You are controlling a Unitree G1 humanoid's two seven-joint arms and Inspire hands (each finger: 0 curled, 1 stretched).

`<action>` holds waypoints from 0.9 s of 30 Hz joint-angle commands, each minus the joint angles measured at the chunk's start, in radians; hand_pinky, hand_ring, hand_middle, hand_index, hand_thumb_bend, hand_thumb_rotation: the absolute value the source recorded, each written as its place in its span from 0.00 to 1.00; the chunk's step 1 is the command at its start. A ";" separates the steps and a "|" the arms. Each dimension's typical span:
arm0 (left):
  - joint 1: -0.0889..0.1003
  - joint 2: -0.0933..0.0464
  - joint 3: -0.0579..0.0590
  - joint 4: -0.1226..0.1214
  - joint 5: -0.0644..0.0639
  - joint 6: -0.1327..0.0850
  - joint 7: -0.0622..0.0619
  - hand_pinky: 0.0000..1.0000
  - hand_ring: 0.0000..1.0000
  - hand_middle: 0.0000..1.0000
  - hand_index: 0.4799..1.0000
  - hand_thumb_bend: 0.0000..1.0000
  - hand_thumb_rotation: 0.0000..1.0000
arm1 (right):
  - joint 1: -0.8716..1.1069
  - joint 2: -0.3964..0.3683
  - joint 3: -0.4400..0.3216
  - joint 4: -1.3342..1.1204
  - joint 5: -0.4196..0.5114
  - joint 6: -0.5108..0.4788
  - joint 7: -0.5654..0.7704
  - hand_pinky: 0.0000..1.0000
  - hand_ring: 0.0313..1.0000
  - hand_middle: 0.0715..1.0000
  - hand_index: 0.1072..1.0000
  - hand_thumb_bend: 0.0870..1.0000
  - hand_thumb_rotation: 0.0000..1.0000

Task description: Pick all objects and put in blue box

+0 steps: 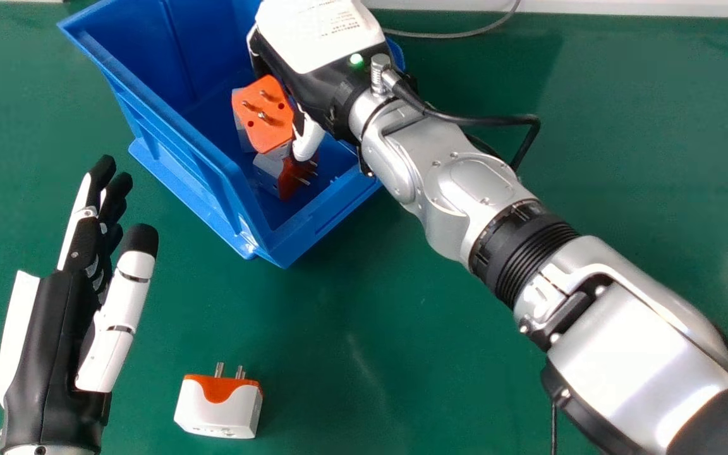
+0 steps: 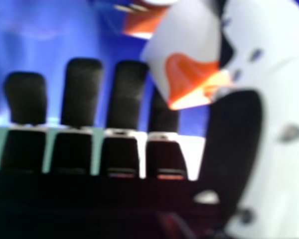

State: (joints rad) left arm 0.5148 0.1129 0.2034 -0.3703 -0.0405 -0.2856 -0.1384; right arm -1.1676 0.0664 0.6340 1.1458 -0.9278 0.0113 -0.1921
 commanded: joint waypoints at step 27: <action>0.018 -0.009 -0.002 -0.059 0.018 0.044 0.027 1.00 0.99 0.98 0.97 0.40 0.88 | -0.026 0.011 0.032 0.055 0.044 0.017 -0.177 0.29 0.41 0.52 0.44 0.45 0.00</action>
State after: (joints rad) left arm 0.5316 0.1038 0.2028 -0.4077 -0.0286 -0.2364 -0.1188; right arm -1.1681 0.0750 0.6782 1.2100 -0.8982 0.0315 -0.3403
